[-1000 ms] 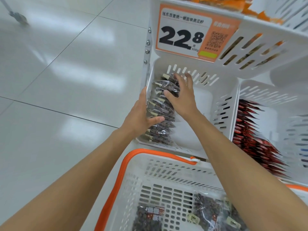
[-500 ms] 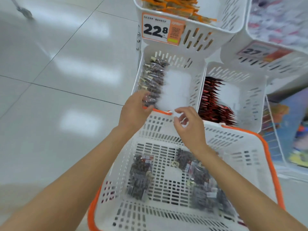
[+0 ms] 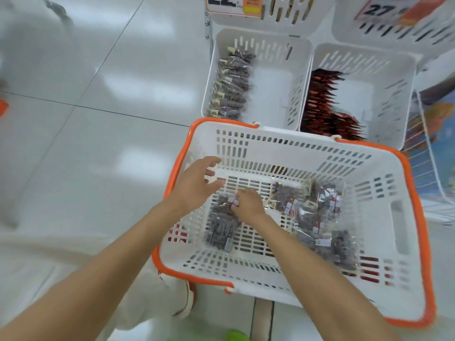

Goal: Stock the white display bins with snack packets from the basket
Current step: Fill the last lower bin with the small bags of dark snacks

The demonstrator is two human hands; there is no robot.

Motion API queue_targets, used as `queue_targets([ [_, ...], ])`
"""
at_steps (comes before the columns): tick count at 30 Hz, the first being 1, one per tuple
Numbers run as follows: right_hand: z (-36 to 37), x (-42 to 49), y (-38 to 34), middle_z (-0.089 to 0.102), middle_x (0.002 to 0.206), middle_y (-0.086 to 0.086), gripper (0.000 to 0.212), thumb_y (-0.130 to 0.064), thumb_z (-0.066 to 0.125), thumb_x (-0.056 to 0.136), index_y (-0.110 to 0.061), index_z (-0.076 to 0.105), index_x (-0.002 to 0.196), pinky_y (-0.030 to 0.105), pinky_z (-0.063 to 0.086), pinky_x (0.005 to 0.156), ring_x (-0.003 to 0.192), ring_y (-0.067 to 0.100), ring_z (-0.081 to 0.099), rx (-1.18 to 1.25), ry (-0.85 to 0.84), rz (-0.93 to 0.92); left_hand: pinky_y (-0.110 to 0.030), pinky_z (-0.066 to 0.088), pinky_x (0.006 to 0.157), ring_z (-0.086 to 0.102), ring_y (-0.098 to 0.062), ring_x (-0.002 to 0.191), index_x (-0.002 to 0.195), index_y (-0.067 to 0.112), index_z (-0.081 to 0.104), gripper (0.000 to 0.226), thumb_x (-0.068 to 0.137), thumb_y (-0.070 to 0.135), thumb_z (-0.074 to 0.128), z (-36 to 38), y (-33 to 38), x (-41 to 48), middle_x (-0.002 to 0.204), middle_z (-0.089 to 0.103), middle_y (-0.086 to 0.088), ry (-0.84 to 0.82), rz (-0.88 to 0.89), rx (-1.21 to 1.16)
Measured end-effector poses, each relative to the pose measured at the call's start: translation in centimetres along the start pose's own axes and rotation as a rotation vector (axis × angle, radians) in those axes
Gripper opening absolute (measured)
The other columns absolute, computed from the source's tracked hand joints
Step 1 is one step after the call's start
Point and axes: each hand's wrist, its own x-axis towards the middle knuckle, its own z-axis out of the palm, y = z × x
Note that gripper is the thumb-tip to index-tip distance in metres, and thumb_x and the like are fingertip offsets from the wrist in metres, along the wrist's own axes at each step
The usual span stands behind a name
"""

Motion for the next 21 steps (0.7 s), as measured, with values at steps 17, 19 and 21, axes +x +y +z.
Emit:
queue_targets([
  [17,-0.3,-4.2,2.4,0.034,0.154,0.001,0.087,-0.030,0.076,0.084,-0.020,0.025,0.153,0.036,0.040,0.107,0.138,0.023,0.039,0.456,-0.410,0.040,-0.011,0.041,0.057,0.050,-0.007,0.062,0.107,0.016,0.065,0.033,0.079,0.027,0.079,1.6,0.1,0.8,0.075,0.057,0.000,0.201,-0.193,-0.194],
  [19,2.5,-3.5,1.0,0.054,0.130,0.006,0.066,-0.042,0.075,0.082,-0.012,0.048,0.134,0.034,0.048,0.090,0.121,0.027,0.054,0.223,-0.361,0.045,-0.025,0.052,0.064,0.059,-0.014,0.066,0.109,0.016,0.069,0.030,0.083,0.030,0.075,1.3,0.0,0.9,0.078,0.064,-0.009,0.170,-0.176,-0.235],
  [21,2.9,-3.2,0.4,0.055,0.103,0.002,0.042,-0.041,0.073,0.084,-0.013,0.055,0.109,0.027,0.044,0.070,0.099,0.023,0.058,0.173,-0.329,0.052,-0.043,0.057,0.079,0.068,-0.022,0.083,0.104,0.013,0.069,0.021,0.088,0.027,0.070,1.2,0.3,0.8,0.092,0.069,-0.015,0.132,-0.205,-0.316],
])
